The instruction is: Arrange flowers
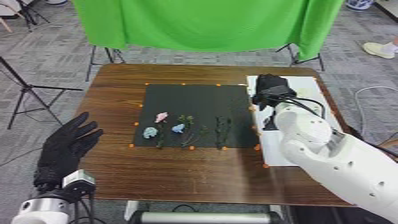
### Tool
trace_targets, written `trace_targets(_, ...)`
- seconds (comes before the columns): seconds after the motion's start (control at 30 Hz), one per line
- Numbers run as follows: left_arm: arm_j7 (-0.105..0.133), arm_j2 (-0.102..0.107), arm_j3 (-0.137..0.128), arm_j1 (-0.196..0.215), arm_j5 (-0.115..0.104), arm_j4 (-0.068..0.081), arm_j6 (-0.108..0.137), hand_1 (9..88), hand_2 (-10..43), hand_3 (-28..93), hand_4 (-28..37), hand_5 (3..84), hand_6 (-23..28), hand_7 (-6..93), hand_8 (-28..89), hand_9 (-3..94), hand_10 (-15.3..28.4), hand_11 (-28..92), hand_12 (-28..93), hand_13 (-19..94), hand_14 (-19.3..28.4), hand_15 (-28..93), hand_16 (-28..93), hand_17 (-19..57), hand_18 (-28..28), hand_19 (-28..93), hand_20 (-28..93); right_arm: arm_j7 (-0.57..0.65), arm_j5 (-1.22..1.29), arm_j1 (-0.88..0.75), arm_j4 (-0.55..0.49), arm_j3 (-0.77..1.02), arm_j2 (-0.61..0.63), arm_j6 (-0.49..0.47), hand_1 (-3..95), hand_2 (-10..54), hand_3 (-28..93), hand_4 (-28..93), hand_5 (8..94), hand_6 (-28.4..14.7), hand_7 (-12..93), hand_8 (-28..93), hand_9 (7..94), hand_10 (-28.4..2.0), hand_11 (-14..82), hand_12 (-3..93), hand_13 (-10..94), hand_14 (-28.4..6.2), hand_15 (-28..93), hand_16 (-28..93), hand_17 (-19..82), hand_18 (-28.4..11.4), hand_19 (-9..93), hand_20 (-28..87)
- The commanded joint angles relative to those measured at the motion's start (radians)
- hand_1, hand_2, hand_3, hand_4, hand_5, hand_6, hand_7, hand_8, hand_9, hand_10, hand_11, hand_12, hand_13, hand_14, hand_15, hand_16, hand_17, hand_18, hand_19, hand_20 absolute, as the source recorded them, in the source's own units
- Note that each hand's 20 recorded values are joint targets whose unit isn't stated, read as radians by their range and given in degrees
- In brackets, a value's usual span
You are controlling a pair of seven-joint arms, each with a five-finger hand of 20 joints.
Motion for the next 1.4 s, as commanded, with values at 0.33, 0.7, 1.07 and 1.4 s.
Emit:
trace_targets(0.33,-0.029,0.001,-0.009,-0.018,0.004,0.007,-0.016,24.5,5.9,81,-21.2,38.3,10.4,13.8,-10,34.9,19.7,27,9,25,26.4,49,-9,-10.6,23.3,57,-2,-0.039,-0.027,0.041,0.049,-0.194,-0.238,-0.008,52.6,-9.5,81,-28,84.3,0.7,24,3,93.1,-8.2,17.4,33.5,75,-7.8,78,16,39,-22.1,93,53)
trace_targets(0.7,-0.033,0.001,-0.008,-0.033,0.005,0.014,-0.026,24.5,5.9,81,-21.2,38.3,10.5,13.9,-10,34.9,19.8,27,9,26,26.4,49,-9,-10.6,23.3,57,-2,-0.004,-0.016,0.057,0.098,-0.243,-0.281,0.008,52.4,-9.5,81,-28,83.5,0.7,25,3,92.5,-8.5,17.9,33.6,74,-7.8,78,16,39,-22.0,93,52)
trace_targets(1.07,-0.032,0.001,-0.004,-0.044,0.005,0.020,-0.025,24.4,5.9,81,-21.2,38.3,10.5,13.8,-10,34.9,19.9,27,9,26,26.4,49,-9,-10.6,23.3,57,-2,-0.012,-0.003,0.069,0.115,-0.246,-0.323,0.015,51.5,-9.5,82,-28,82.0,0.8,26,2,91.6,-8.7,19.0,33.5,74,-7.9,78,16,38,-21.7,93,52)
trace_targets(1.4,-0.040,-0.006,-0.008,-0.038,0.008,0.017,-0.030,24.4,5.9,81,-21.3,38.4,10.5,13.8,-10,34.9,19.8,27,9,26,26.4,49,-9,-10.6,23.3,57,-2,0.002,-0.026,0.035,0.085,-0.200,-0.317,-0.072,47.3,-9.5,82,-28,78.2,0.1,27,0,88.0,-9.3,20.6,32.7,71,-8.8,78,15,36,-21.7,93,52)
